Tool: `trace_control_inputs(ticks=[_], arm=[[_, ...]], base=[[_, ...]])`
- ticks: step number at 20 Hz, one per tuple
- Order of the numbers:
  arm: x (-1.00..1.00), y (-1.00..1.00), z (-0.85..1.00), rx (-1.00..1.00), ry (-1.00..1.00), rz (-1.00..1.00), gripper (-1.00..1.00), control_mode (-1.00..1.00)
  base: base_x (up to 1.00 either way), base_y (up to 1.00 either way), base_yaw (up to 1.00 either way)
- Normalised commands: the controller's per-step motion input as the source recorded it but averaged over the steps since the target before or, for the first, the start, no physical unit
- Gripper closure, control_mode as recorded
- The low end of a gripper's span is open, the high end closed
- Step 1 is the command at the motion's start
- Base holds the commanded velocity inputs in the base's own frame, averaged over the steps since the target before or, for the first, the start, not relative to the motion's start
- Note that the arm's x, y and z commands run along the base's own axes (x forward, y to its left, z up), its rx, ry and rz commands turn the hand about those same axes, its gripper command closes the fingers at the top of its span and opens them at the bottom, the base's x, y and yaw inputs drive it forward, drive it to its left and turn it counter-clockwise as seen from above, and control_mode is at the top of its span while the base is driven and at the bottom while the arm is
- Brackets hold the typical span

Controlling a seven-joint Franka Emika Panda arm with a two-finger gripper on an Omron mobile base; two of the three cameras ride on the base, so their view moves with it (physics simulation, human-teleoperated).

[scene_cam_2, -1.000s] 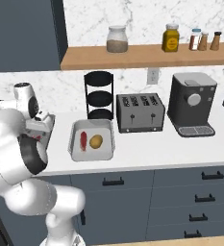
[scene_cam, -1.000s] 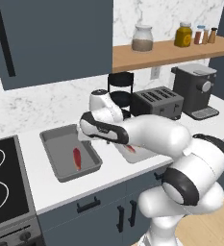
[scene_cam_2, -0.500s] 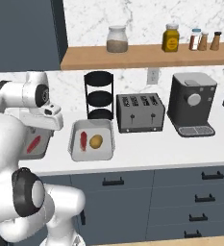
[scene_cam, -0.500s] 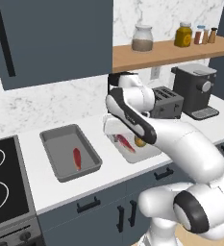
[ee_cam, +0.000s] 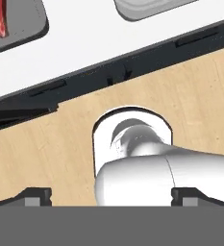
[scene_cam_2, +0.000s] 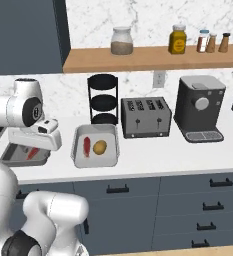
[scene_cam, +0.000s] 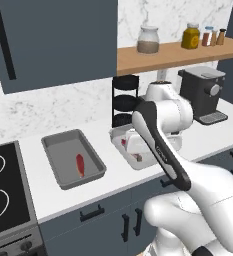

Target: Place one potato and one steak in each tupperware on the nearby counter, to pack two identical lunches.

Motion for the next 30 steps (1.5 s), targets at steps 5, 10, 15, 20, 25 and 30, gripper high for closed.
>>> trace_control_inputs(ticks=[5, 10, 15, 20, 25, 30], arm=[[-0.08, 0.0, 0.0, 0.0, 0.0, 0.0, -1.0, -1.0], [-0.01, 0.0, 0.0, 0.0, 0.0, 0.0, -1.0, -1.0], [0.0, 0.0, 0.0, 0.0, 0.0, 0.0, -1.0, 1.0], [0.0, 0.0, 0.0, 0.0, 0.0, 0.0, -1.0, 1.0], [0.0, 0.0, 0.0, 0.0, 0.0, 0.0, -1.0, 1.0], [0.0, 0.0, 0.0, 0.0, 0.0, 0.0, -1.0, 1.0]], base=[[0.0, 0.0, 0.0], [0.0, 0.0, 0.0], [-0.73, -0.85, -0.28], [-0.66, -1.0, -0.33], [-0.23, -1.0, -0.36], [0.34, -1.0, -0.26]])
